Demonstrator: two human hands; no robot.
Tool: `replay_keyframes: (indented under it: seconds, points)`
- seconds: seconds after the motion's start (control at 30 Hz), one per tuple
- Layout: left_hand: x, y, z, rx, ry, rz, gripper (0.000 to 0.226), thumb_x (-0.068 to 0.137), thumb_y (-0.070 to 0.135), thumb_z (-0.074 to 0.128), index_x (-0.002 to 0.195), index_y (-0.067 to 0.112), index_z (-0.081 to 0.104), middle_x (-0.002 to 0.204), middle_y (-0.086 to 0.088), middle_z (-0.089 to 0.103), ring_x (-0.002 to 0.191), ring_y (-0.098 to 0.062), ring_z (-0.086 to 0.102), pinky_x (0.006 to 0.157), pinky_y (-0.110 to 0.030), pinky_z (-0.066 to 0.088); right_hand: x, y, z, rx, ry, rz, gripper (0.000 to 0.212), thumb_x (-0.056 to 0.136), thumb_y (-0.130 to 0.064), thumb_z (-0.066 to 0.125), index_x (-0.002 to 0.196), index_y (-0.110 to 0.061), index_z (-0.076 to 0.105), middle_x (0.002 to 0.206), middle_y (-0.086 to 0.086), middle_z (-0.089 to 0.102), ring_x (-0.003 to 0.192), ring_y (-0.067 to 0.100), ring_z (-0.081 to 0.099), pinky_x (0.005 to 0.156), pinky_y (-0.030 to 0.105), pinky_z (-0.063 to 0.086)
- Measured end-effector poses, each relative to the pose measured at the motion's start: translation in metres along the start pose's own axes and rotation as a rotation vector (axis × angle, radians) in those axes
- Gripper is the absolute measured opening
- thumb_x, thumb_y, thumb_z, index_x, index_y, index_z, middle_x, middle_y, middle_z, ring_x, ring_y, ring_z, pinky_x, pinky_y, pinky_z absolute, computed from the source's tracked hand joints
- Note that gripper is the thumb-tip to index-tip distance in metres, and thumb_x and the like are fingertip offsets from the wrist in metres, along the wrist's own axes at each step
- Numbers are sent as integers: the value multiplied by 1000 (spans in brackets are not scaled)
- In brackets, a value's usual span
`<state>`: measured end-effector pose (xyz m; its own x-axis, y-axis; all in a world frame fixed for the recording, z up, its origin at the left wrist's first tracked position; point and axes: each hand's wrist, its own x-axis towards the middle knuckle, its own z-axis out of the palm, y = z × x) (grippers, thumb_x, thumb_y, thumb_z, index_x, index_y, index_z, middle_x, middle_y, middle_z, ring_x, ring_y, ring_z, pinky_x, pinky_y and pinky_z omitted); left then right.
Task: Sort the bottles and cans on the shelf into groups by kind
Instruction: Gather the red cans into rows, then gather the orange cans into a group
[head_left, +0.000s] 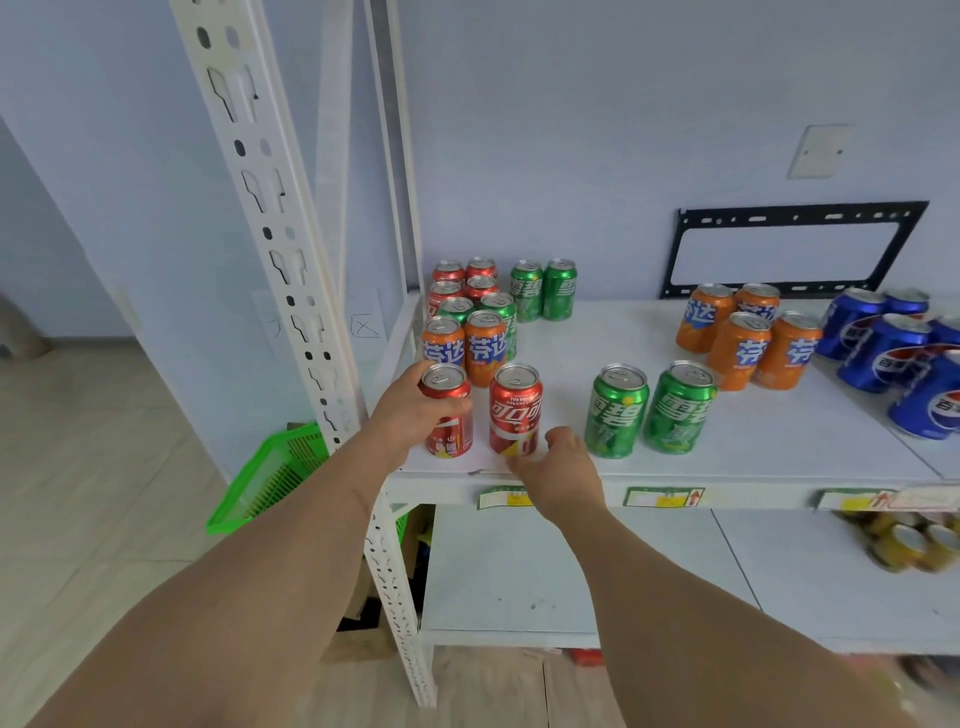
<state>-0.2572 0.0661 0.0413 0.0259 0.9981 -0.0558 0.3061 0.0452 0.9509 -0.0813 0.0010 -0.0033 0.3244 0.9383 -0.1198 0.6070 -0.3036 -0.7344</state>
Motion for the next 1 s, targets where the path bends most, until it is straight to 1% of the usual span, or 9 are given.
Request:
replay_keyframes:
  seconds: [0.07,0.23,0.33,0.4,0.53,0.67,0.83,0.9,1.0]
  points:
    - [-1,2,2,10,-19,2,58,71,13,84,118,32,55,115,4,65,108,-18,60,98,-42,49,-3,1,-1,-65,-23,-23,43,87,-37,62,120,-12,49,121,6,52,102,24,54,80,32,44]
    - [-5,14,0,95,-71,3,54,74,12,82,116,29,52,111,4,62,105,-18,58,96,-38,46,-14,1,-7,-309,-31,-157,39,93,-36,52,126,-17,53,122,4,56,110,24,55,90,37,48]
    - [-6,23,-5,185,-78,28,56,74,21,83,121,25,54,117,3,64,107,-20,60,98,-43,49,-18,-9,-18,-397,36,-259,31,94,-34,49,119,-17,58,115,4,60,103,24,58,83,35,49]
    - [-6,30,-8,274,-47,104,58,75,27,81,126,25,53,118,4,64,105,-19,61,93,-40,51,-19,-19,-30,-443,87,-323,30,95,-34,47,116,-17,59,112,4,61,100,25,59,80,35,50]
    - [-6,48,-10,507,15,290,49,82,36,73,127,25,57,123,0,64,103,-20,62,79,-31,46,-16,-49,-53,-449,193,-408,32,97,-36,44,117,-17,60,113,4,62,102,25,59,81,37,51]
    - [3,62,-4,580,99,348,45,88,36,67,128,19,58,126,-4,60,107,-24,59,78,-29,42,-3,-75,-68,-381,230,-452,36,97,-40,44,121,-17,59,118,3,62,106,23,58,84,37,51]
    - [26,68,6,560,127,298,41,89,37,65,126,21,59,124,-3,64,104,-23,61,80,-32,48,37,-98,-82,-239,185,-417,42,95,-45,51,126,-17,56,124,2,61,109,23,58,85,33,47]
    - [37,68,8,510,180,248,40,89,35,66,126,21,59,125,-2,64,105,-23,62,82,-33,49,58,-105,-87,-200,114,-392,49,94,-49,54,130,-16,53,126,4,61,110,24,57,82,32,44]
    - [61,65,6,496,233,115,48,88,36,68,129,14,56,127,-8,63,107,-25,62,78,-32,47,95,-108,-87,-189,-38,-342,65,90,-54,58,138,-13,45,133,6,57,115,26,56,89,35,45]
